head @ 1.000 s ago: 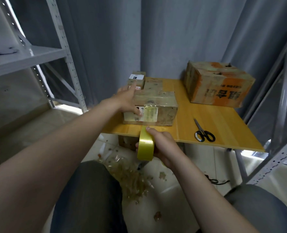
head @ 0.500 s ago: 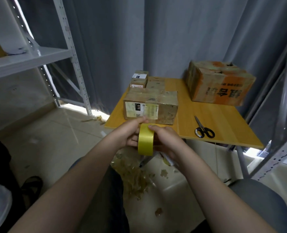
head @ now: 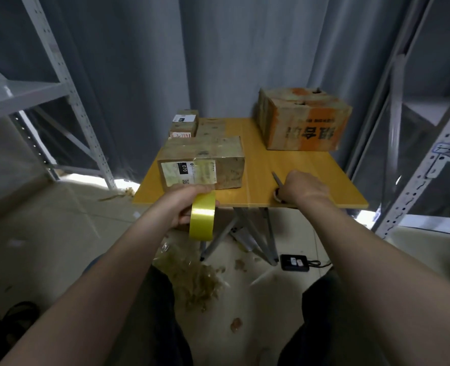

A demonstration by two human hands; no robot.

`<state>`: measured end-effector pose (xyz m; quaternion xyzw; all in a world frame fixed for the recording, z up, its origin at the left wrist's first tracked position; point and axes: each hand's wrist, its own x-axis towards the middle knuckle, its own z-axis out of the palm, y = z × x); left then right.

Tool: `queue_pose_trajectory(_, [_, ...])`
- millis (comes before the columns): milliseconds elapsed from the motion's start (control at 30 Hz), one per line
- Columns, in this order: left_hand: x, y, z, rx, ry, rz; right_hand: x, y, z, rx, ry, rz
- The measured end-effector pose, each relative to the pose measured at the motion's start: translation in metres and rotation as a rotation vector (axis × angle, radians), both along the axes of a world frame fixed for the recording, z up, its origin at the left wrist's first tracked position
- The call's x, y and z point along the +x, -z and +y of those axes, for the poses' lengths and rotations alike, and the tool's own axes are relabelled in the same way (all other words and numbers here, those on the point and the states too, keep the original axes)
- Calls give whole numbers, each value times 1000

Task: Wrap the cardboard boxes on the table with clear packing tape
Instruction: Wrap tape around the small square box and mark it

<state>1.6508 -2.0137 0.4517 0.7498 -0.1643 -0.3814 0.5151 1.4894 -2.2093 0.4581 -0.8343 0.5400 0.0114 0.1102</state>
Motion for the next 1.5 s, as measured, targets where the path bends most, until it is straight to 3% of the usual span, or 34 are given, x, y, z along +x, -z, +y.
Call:
queue_pose_trajectory(400, [-7,-3,4,-72,-41,41,-2,17,-21,49,63,-138])
queue_pose_trajectory(433, [-6,-3,4,-77,-41,46,0,17,-20,117,78,-244])
queue_pose_trajectory(567, [-6,-3,5,-81,-40,40,10,16,-10,645,81,-982])
queue_pose_trajectory(633, [-6,-3,7,-82,-48,47,11,8,-3,854,-93,-1079])
queue_pose_trajectory(733, [-5,-5,8,-90,-61,69,8,-11,8,1024,-301,-806])
queue_pose_trajectory(833, [-3,-3,8,-88,-64,55,6,-27,16,994,-378,-474])
queue_pose_trajectory(967, [0,0,9,-125,-68,94,11,-39,19,882,-365,-232])
queue_pose_trajectory(1500, [11,10,11,-111,-41,83,58,-47,10,856,-424,-140])
